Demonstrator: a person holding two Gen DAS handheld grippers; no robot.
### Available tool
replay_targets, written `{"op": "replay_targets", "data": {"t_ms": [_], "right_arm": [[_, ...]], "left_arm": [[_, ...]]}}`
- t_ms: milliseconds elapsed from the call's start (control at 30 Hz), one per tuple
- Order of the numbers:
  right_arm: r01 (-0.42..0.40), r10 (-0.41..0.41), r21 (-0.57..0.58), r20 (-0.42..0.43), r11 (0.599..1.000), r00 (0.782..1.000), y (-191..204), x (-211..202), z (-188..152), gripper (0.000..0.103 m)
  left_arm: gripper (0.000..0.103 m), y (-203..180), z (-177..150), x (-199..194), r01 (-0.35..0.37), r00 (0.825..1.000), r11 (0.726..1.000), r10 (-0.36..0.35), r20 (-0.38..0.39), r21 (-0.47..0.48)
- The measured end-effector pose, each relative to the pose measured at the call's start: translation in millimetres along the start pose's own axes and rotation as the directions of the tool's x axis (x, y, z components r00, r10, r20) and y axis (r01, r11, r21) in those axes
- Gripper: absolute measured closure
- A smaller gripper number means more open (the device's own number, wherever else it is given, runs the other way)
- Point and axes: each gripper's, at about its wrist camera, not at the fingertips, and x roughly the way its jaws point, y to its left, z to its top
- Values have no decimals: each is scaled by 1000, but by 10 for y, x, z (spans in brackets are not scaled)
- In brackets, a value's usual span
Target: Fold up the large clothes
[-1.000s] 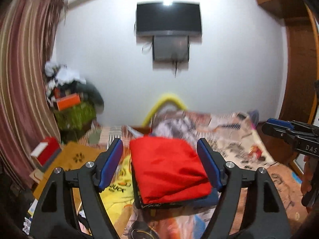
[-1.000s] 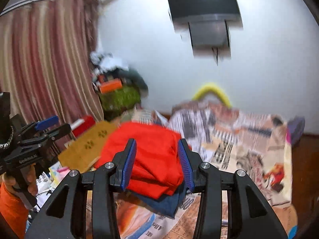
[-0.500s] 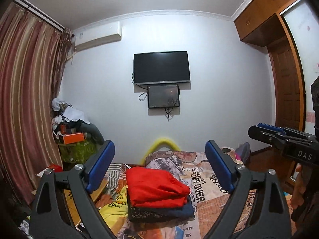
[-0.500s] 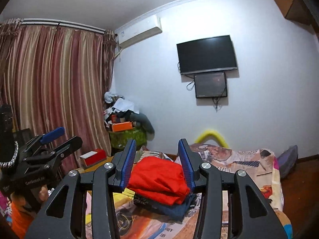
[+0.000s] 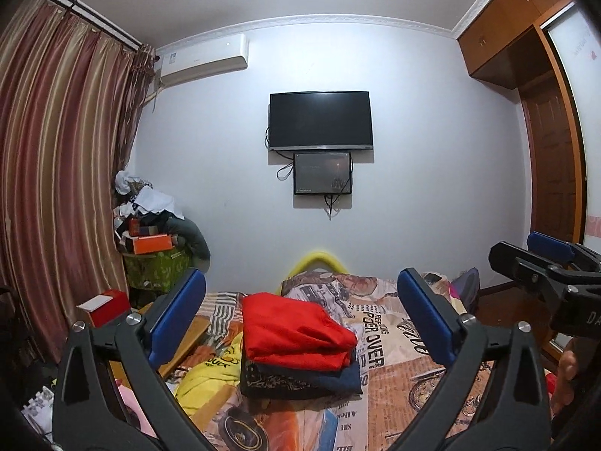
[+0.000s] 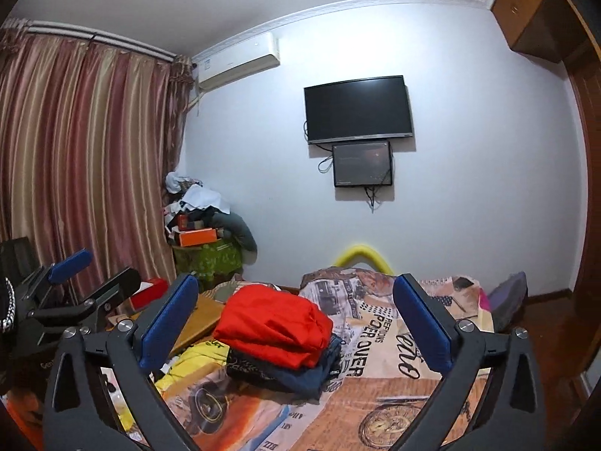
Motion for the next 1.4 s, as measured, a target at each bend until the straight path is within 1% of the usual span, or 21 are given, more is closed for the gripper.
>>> {"op": "replay_targets", "data": {"t_ms": [233, 433, 733, 1133, 1400], "right_arm": [[7, -7, 0, -17, 1000, 1000, -42, -16, -33, 0], [22, -23, -32, -17, 999, 1000, 3, -74, -94, 0], [21, -23, -52, -34, 998, 999, 53, -97, -113, 0], [5, -7, -49, -41, 999, 999, 67, -129, -82, 0], [0, -2, -54, -36, 999, 999, 94, -153, -57, 0]], "left_arm": [[0, 28, -13, -28, -1, 1000, 1000, 1, 1, -16], [0, 16, -43, 0, -8, 1000, 1000, 8, -6, -13], [0, 4, -75, 30, -32, 999, 999, 32, -11, -23], [0, 16, -97, 64, -44, 999, 998, 43, -28, -39], [0, 33, -101, 82, -26, 999, 998, 24, -39, -49]]}}
